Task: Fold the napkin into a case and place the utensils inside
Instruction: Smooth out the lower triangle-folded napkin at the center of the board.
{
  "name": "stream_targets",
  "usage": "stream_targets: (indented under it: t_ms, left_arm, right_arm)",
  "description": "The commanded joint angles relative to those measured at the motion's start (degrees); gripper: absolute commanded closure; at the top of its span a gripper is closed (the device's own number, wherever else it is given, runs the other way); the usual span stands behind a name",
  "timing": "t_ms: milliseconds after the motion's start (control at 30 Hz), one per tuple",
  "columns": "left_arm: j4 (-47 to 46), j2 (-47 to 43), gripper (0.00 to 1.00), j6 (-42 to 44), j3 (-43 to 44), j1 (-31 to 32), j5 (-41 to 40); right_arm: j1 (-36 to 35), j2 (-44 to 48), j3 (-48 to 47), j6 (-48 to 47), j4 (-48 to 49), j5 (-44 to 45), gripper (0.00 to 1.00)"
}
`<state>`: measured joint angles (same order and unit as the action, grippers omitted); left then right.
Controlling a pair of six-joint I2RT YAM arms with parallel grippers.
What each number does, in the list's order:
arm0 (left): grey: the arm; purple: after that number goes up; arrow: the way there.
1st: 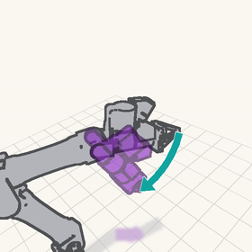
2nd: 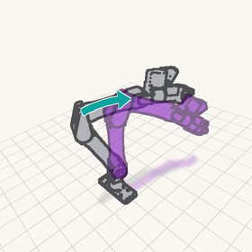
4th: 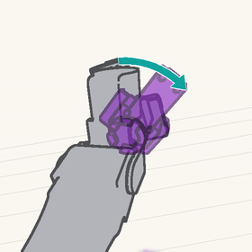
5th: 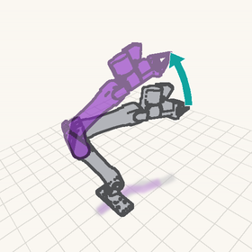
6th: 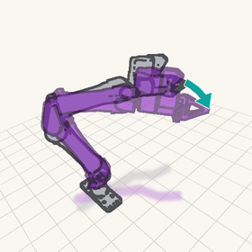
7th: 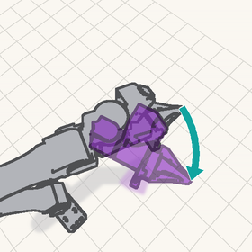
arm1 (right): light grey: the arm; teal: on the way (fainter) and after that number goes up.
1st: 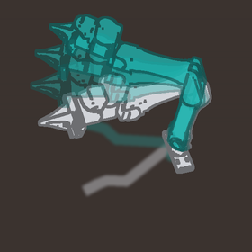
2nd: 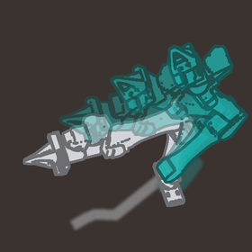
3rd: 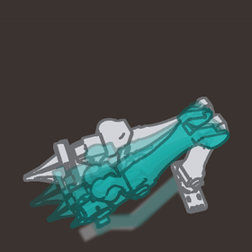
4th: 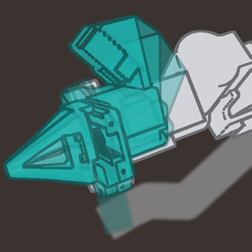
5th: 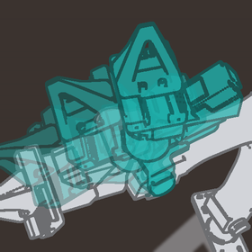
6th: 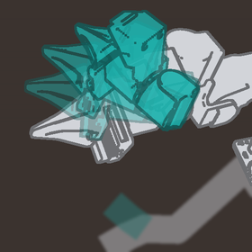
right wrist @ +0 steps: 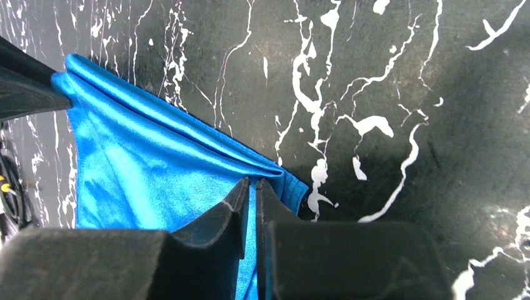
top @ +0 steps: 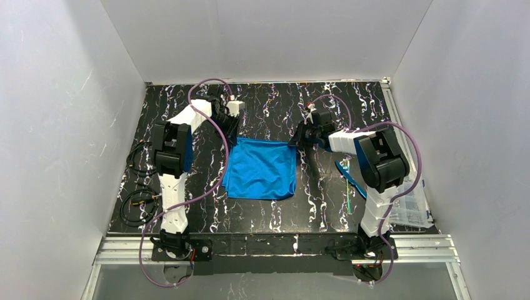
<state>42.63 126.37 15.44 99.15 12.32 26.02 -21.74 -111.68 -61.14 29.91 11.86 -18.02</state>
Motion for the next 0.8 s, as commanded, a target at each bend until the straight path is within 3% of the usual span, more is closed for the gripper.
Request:
stream_targets:
  t_ms: [0, 67, 167, 233, 367, 433, 567, 667, 767]
  left_arm:
    - [0.6, -2.8, 0.71, -0.3, 0.1, -0.5, -0.3]
    - [0.5, -5.7, 0.60, -0.1, -0.7, -1.0, -0.3]
    - [1.2, -8.9, 0.30, 0.3, -0.8, -2.1, -0.1]
    - [2.4, -10.6, 0.04, 0.7, -0.4, -2.8, -0.5]
    - [4.7, -13.8, 0.01, 2.9, -1.1, -3.4, 1.0]
    - [7.3, -15.8, 0.01, 6.7, -2.8, -3.4, 6.0]
    - [17.1, -20.3, 0.02, 26.0, -8.2, -2.3, 15.4]
    - [18.6, -27.5, 0.01, 42.6, -18.2, -0.9, 16.2]
    - [17.4, -34.7, 0.01, 53.5, -27.2, 2.1, 13.5]
  right_arm:
    - [0.2, 5.0, 0.1, -2.5, -4.1, 2.7, 0.78]
    - [-0.4, 7.2, -0.2, -3.6, -6.1, 4.8, 0.71]
    - [-2.0, 11.3, -0.4, -5.5, -9.8, 9.4, 0.66]
    - [-3.7, 14.9, 0.3, -6.7, -11.7, 13.2, 0.65]
    - [-7.5, 19.5, 1.4, -8.5, -15.9, 15.8, 0.68]
    - [-10.5, 21.3, 2.3, -9.5, -17.5, 15.4, 0.74]
    - [-17.1, 24.9, 6.0, -14.1, -20.0, 15.5, 0.78]
    - [-19.9, 28.1, 8.6, -17.7, -21.8, 15.1, 0.70]
    - [-22.0, 34.1, 12.3, -24.5, -21.2, 15.5, 0.56]
